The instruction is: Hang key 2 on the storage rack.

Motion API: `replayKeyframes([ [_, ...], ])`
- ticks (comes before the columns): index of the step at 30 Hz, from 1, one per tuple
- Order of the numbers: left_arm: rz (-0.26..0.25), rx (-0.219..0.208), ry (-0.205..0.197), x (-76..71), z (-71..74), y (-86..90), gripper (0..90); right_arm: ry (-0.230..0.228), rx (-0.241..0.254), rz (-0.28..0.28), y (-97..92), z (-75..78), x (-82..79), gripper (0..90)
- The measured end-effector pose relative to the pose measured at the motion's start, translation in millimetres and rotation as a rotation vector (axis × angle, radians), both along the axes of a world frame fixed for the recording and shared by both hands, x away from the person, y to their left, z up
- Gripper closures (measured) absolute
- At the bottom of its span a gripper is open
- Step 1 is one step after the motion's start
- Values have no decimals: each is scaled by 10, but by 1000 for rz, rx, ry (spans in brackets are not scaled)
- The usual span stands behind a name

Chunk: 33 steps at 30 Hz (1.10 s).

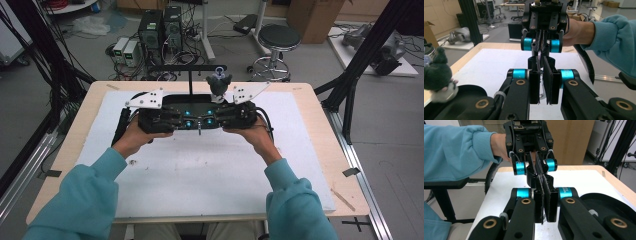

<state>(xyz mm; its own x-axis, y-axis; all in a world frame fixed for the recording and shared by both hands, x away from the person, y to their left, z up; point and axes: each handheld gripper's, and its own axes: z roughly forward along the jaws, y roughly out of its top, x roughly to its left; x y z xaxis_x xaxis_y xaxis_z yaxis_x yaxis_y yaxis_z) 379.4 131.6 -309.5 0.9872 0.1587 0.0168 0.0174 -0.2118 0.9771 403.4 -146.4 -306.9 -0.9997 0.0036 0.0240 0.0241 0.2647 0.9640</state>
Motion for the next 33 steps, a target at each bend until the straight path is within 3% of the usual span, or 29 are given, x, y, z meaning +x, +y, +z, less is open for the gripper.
replayKeyframes([
  [17, -5, 13, -6, -10, 7, -1, 878, -16, 5, 18, 3, 1, -1, 885],
  [28, 23, 14, -16, -55, 42, -25, 881, -23, 17, 23, -18, 8, -2, 873],
  [30, 34, 5, -21, -67, 47, -41, 883, -22, 23, 16, -28, 10, 0, 829],
  [33, 52, -9, -24, -61, 66, -40, 883, 3, 25, 2, -26, -9, 6, 652],
])
